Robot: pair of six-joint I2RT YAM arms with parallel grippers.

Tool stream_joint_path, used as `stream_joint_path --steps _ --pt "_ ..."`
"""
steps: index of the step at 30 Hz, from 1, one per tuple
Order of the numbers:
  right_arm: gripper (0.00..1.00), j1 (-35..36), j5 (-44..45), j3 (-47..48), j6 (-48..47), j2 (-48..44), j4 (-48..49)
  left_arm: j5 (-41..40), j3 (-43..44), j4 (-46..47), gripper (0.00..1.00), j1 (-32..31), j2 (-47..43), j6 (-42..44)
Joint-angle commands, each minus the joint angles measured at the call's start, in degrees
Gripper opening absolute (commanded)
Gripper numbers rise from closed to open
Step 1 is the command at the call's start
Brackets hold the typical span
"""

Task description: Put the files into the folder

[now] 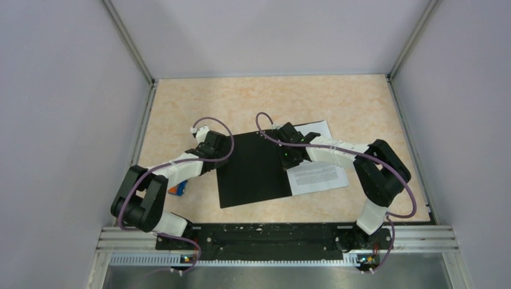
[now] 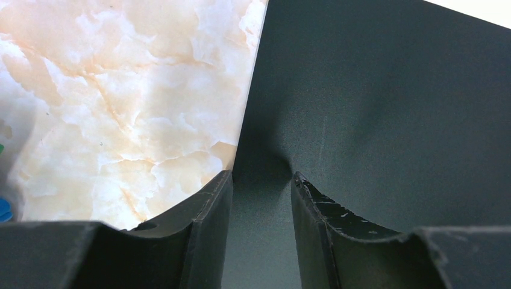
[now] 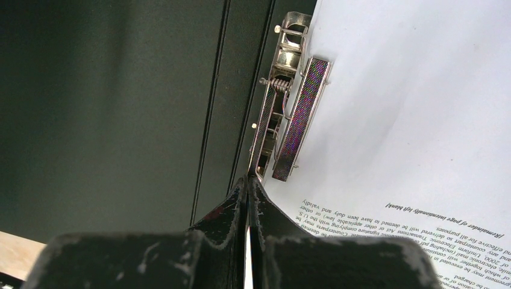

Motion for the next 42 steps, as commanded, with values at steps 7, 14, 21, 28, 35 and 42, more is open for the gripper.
stream_joint_path --steps 7,14,21,28,35,42 --pt "0.00 -0.59 2.29 0.82 0.16 -0.82 -1.11 6.69 -0.89 -1.28 0.45 -0.32 3.79 -0.91" --pt "0.00 -0.58 3.44 4.34 -0.37 -1.16 -2.56 6.82 0.76 -1.92 0.45 -0.36 3.96 0.26" --pt "0.00 -0.60 4.64 5.63 -0.58 -1.45 -3.43 6.79 2.43 -3.05 0.45 -0.34 3.98 1.04" --pt "0.19 -0.60 10.39 6.59 -0.44 -1.85 -4.49 7.27 3.68 -3.63 0.48 -0.30 1.39 2.61" --pt "0.27 0.70 12.28 8.72 -0.32 1.27 -4.45 7.43 5.79 -5.97 0.67 1.00 -1.96 4.61" --pt "0.25 2.58 15.16 10.83 0.76 4.59 -5.75 10.86 5.08 -6.43 0.77 4.22 -4.58 5.21"
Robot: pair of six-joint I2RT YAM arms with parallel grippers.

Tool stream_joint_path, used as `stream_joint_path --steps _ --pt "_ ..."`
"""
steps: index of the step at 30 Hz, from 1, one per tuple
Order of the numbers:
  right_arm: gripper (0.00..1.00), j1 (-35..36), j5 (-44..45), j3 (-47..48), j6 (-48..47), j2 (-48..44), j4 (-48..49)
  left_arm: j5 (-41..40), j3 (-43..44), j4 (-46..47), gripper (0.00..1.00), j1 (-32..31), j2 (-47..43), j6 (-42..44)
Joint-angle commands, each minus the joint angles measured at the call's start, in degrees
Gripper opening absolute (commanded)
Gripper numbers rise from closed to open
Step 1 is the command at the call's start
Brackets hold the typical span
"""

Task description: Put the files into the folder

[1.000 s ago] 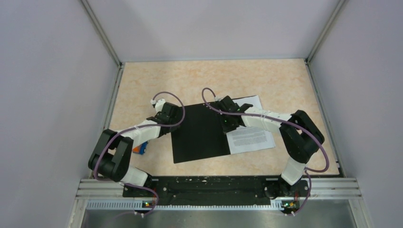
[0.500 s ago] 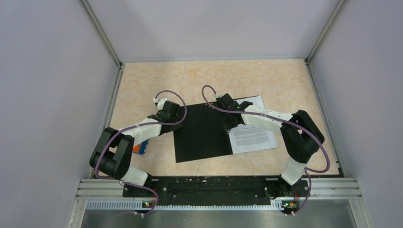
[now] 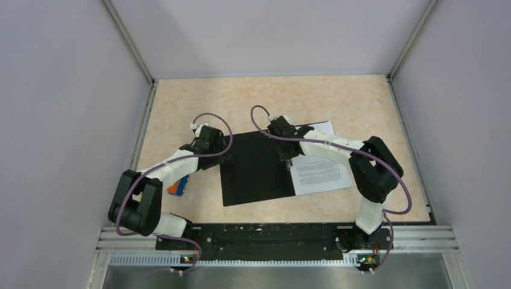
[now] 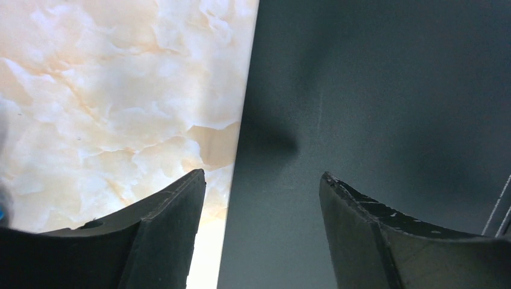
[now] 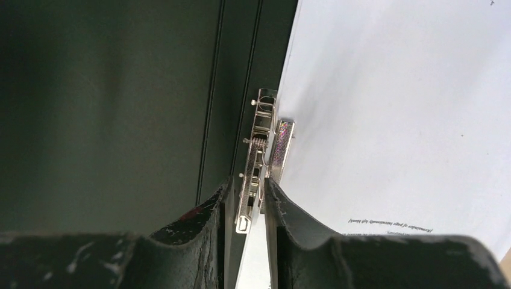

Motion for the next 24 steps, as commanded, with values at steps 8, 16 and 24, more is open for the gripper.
stream_joint_path --steps 8,16,24 --pt "0.25 2.57 3.01 2.42 2.25 4.27 -1.03 5.46 -0.41 -0.17 0.80 4.09 -6.05 1.76" --pt "0.20 4.15 5.71 1.26 4.43 5.16 -2.81 8.52 -1.91 1.31 0.81 5.50 -8.34 2.35" --pt "0.15 5.36 9.09 0.07 6.99 5.16 -4.12 8.54 -2.62 1.44 0.80 6.02 -8.76 1.07"
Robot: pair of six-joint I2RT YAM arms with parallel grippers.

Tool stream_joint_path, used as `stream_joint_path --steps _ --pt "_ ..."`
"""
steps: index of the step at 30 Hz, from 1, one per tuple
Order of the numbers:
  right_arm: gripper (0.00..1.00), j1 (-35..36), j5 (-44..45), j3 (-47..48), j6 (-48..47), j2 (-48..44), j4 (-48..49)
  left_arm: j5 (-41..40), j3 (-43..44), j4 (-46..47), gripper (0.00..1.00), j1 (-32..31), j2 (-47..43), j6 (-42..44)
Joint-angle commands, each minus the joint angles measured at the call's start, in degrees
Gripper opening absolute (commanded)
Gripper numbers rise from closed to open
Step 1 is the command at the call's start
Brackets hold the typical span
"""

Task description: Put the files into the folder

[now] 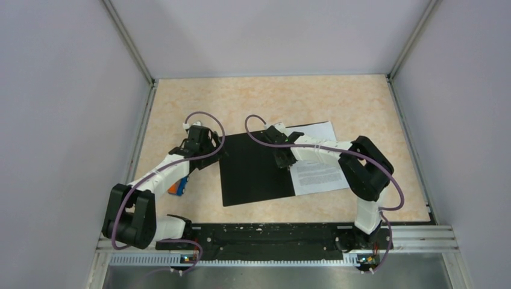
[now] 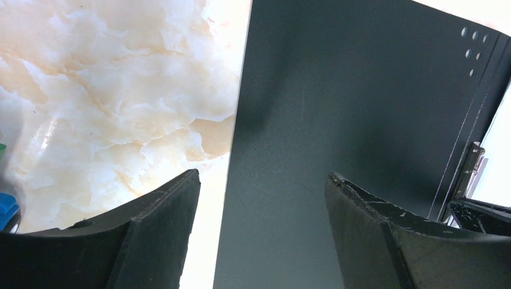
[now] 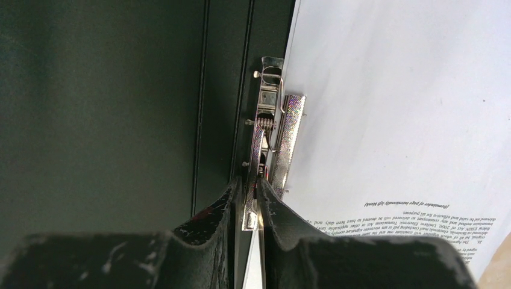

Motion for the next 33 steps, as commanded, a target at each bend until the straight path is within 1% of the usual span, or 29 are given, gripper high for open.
stream_joint_path --steps 1,5,6,8,9,13,17,21,24,26,28,33 --pt "0.15 0.67 1.84 -0.48 2.41 0.73 -0.94 0.35 -0.87 1.71 0.80 0.42 -1.95 -0.49" --pt "0.15 0.57 -0.42 -1.46 2.47 0.82 1.15 0.66 -1.47 2.47 0.80 0.59 -2.20 -0.77" --pt "0.13 0.54 -0.95 -1.44 2.43 1.19 1.37 1.03 -1.59 2.62 0.80 0.65 -2.04 -0.84" --pt "0.03 0.01 -2.31 -1.45 2.29 1.54 1.69 2.02 -1.87 2.98 0.80 0.89 -1.94 -0.87" --pt "0.00 -0.51 -3.13 -1.80 2.19 1.43 1.87 3.02 -2.06 3.37 0.80 1.00 -2.01 -0.91" --pt "0.00 -3.42 -4.79 -3.10 1.16 -2.28 2.39 7.92 -3.97 5.97 0.81 1.95 -2.88 -0.65" --pt "0.00 -6.11 -8.70 -2.71 -0.13 -6.84 2.73 13.75 -6.45 9.79 0.81 3.81 -2.78 -1.90" --pt "0.00 -7.44 -11.85 -1.24 -1.00 -9.89 2.12 19.58 -8.52 14.81 0.81 5.44 -2.12 -3.00" --pt "0.00 -8.14 -12.90 -0.41 -1.36 -11.24 1.47 23.10 -8.35 16.16 0.82 5.70 -0.67 -2.93" --pt "0.00 -8.43 -13.25 -0.03 -1.54 -12.05 1.28 24.50 -8.60 16.35 0.82 5.85 -0.40 -3.57" --pt "0.00 -8.79 -13.23 0.41 -1.70 -12.53 1.03 25.22 -9.03 18.91 0.82 5.90 -0.51 -4.55" --pt "0.00 -9.80 -13.62 0.46 -1.91 -13.36 0.72 24.10 -7.88 16.24 0.82 5.95 -0.35 -4.23"
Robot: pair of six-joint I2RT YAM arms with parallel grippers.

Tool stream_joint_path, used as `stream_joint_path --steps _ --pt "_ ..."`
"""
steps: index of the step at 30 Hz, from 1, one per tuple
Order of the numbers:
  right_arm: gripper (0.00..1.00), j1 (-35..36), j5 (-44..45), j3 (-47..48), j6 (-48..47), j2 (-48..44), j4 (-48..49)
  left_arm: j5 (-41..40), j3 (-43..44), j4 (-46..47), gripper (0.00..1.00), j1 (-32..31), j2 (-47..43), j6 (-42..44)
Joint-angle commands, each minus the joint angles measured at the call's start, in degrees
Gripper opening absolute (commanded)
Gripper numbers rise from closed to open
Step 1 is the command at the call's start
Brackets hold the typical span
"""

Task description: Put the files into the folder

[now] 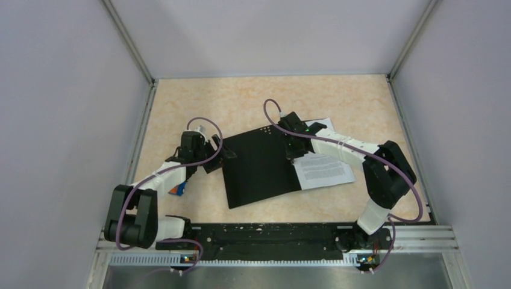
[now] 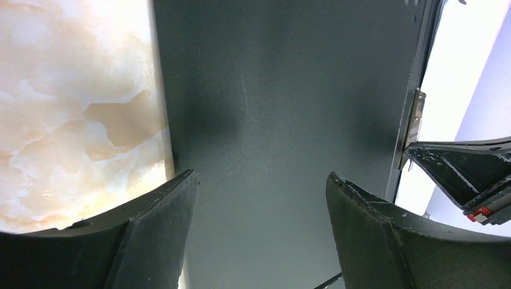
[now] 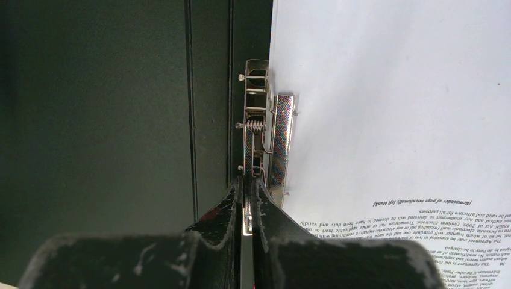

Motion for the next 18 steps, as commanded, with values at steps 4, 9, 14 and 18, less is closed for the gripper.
stream_joint_path --steps 4,9,14,18 --pt "0.00 -2.22 -0.81 2.68 -0.71 -5.16 0.68 -2.77 0.60 -1.93 0.82 0.40 -1.48 0.47" --pt "0.00 -2.98 -0.90 3.00 -1.03 -6.16 0.20 -3.02 -0.29 -1.41 0.82 0.53 -1.80 -0.22" --pt "0.00 -3.18 -1.26 3.55 -1.10 -6.46 -0.10 0.35 -0.85 1.62 0.82 0.53 -0.07 -0.41" --pt "0.00 -3.57 -1.57 3.88 -1.17 -6.75 -0.19 2.93 -2.18 7.14 0.82 0.53 1.48 -2.54"
